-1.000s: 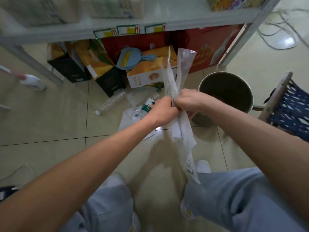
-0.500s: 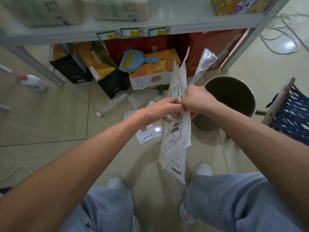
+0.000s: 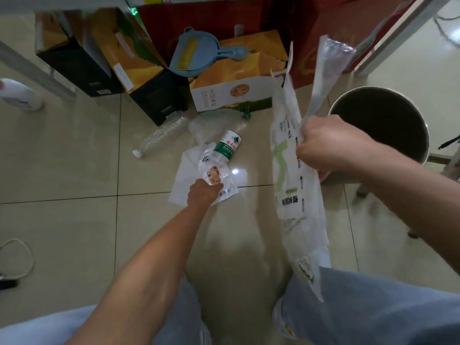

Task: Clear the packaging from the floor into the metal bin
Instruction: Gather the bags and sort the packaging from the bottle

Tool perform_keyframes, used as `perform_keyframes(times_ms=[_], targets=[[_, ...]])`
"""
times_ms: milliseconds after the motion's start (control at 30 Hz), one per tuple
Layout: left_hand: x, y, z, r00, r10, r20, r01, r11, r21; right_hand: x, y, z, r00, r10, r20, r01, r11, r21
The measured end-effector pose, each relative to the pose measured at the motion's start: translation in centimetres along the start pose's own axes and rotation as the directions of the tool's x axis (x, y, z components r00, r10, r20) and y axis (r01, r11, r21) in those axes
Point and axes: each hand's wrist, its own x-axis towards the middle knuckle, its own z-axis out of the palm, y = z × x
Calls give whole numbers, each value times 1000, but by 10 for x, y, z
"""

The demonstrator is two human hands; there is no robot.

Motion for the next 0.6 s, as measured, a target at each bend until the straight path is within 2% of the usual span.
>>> perform_keyframes(times_ms=[67,233,367,500,600], targets=[[8,-10,21,1000,-7,-2,7,999,-41,-1,-2,-5,1000,2,28,-1,1000,-20],[24,-29,46,993,-87,-77,87,996,1,-6,1,-15,997,0,74,3,999,-50],[30,-26,40,989,-135,-69,127,986,-105,-6,1,-18,992,3,125,1,999,-37],[16,-17,34,985,-170,-24,162,964,-210,-4,-9,-20,996,11,90,0,993,-119],[-2,-10,28,984,-173,26,173,939,-296,-1,-18,-17,994,1,109,9,995,-96]])
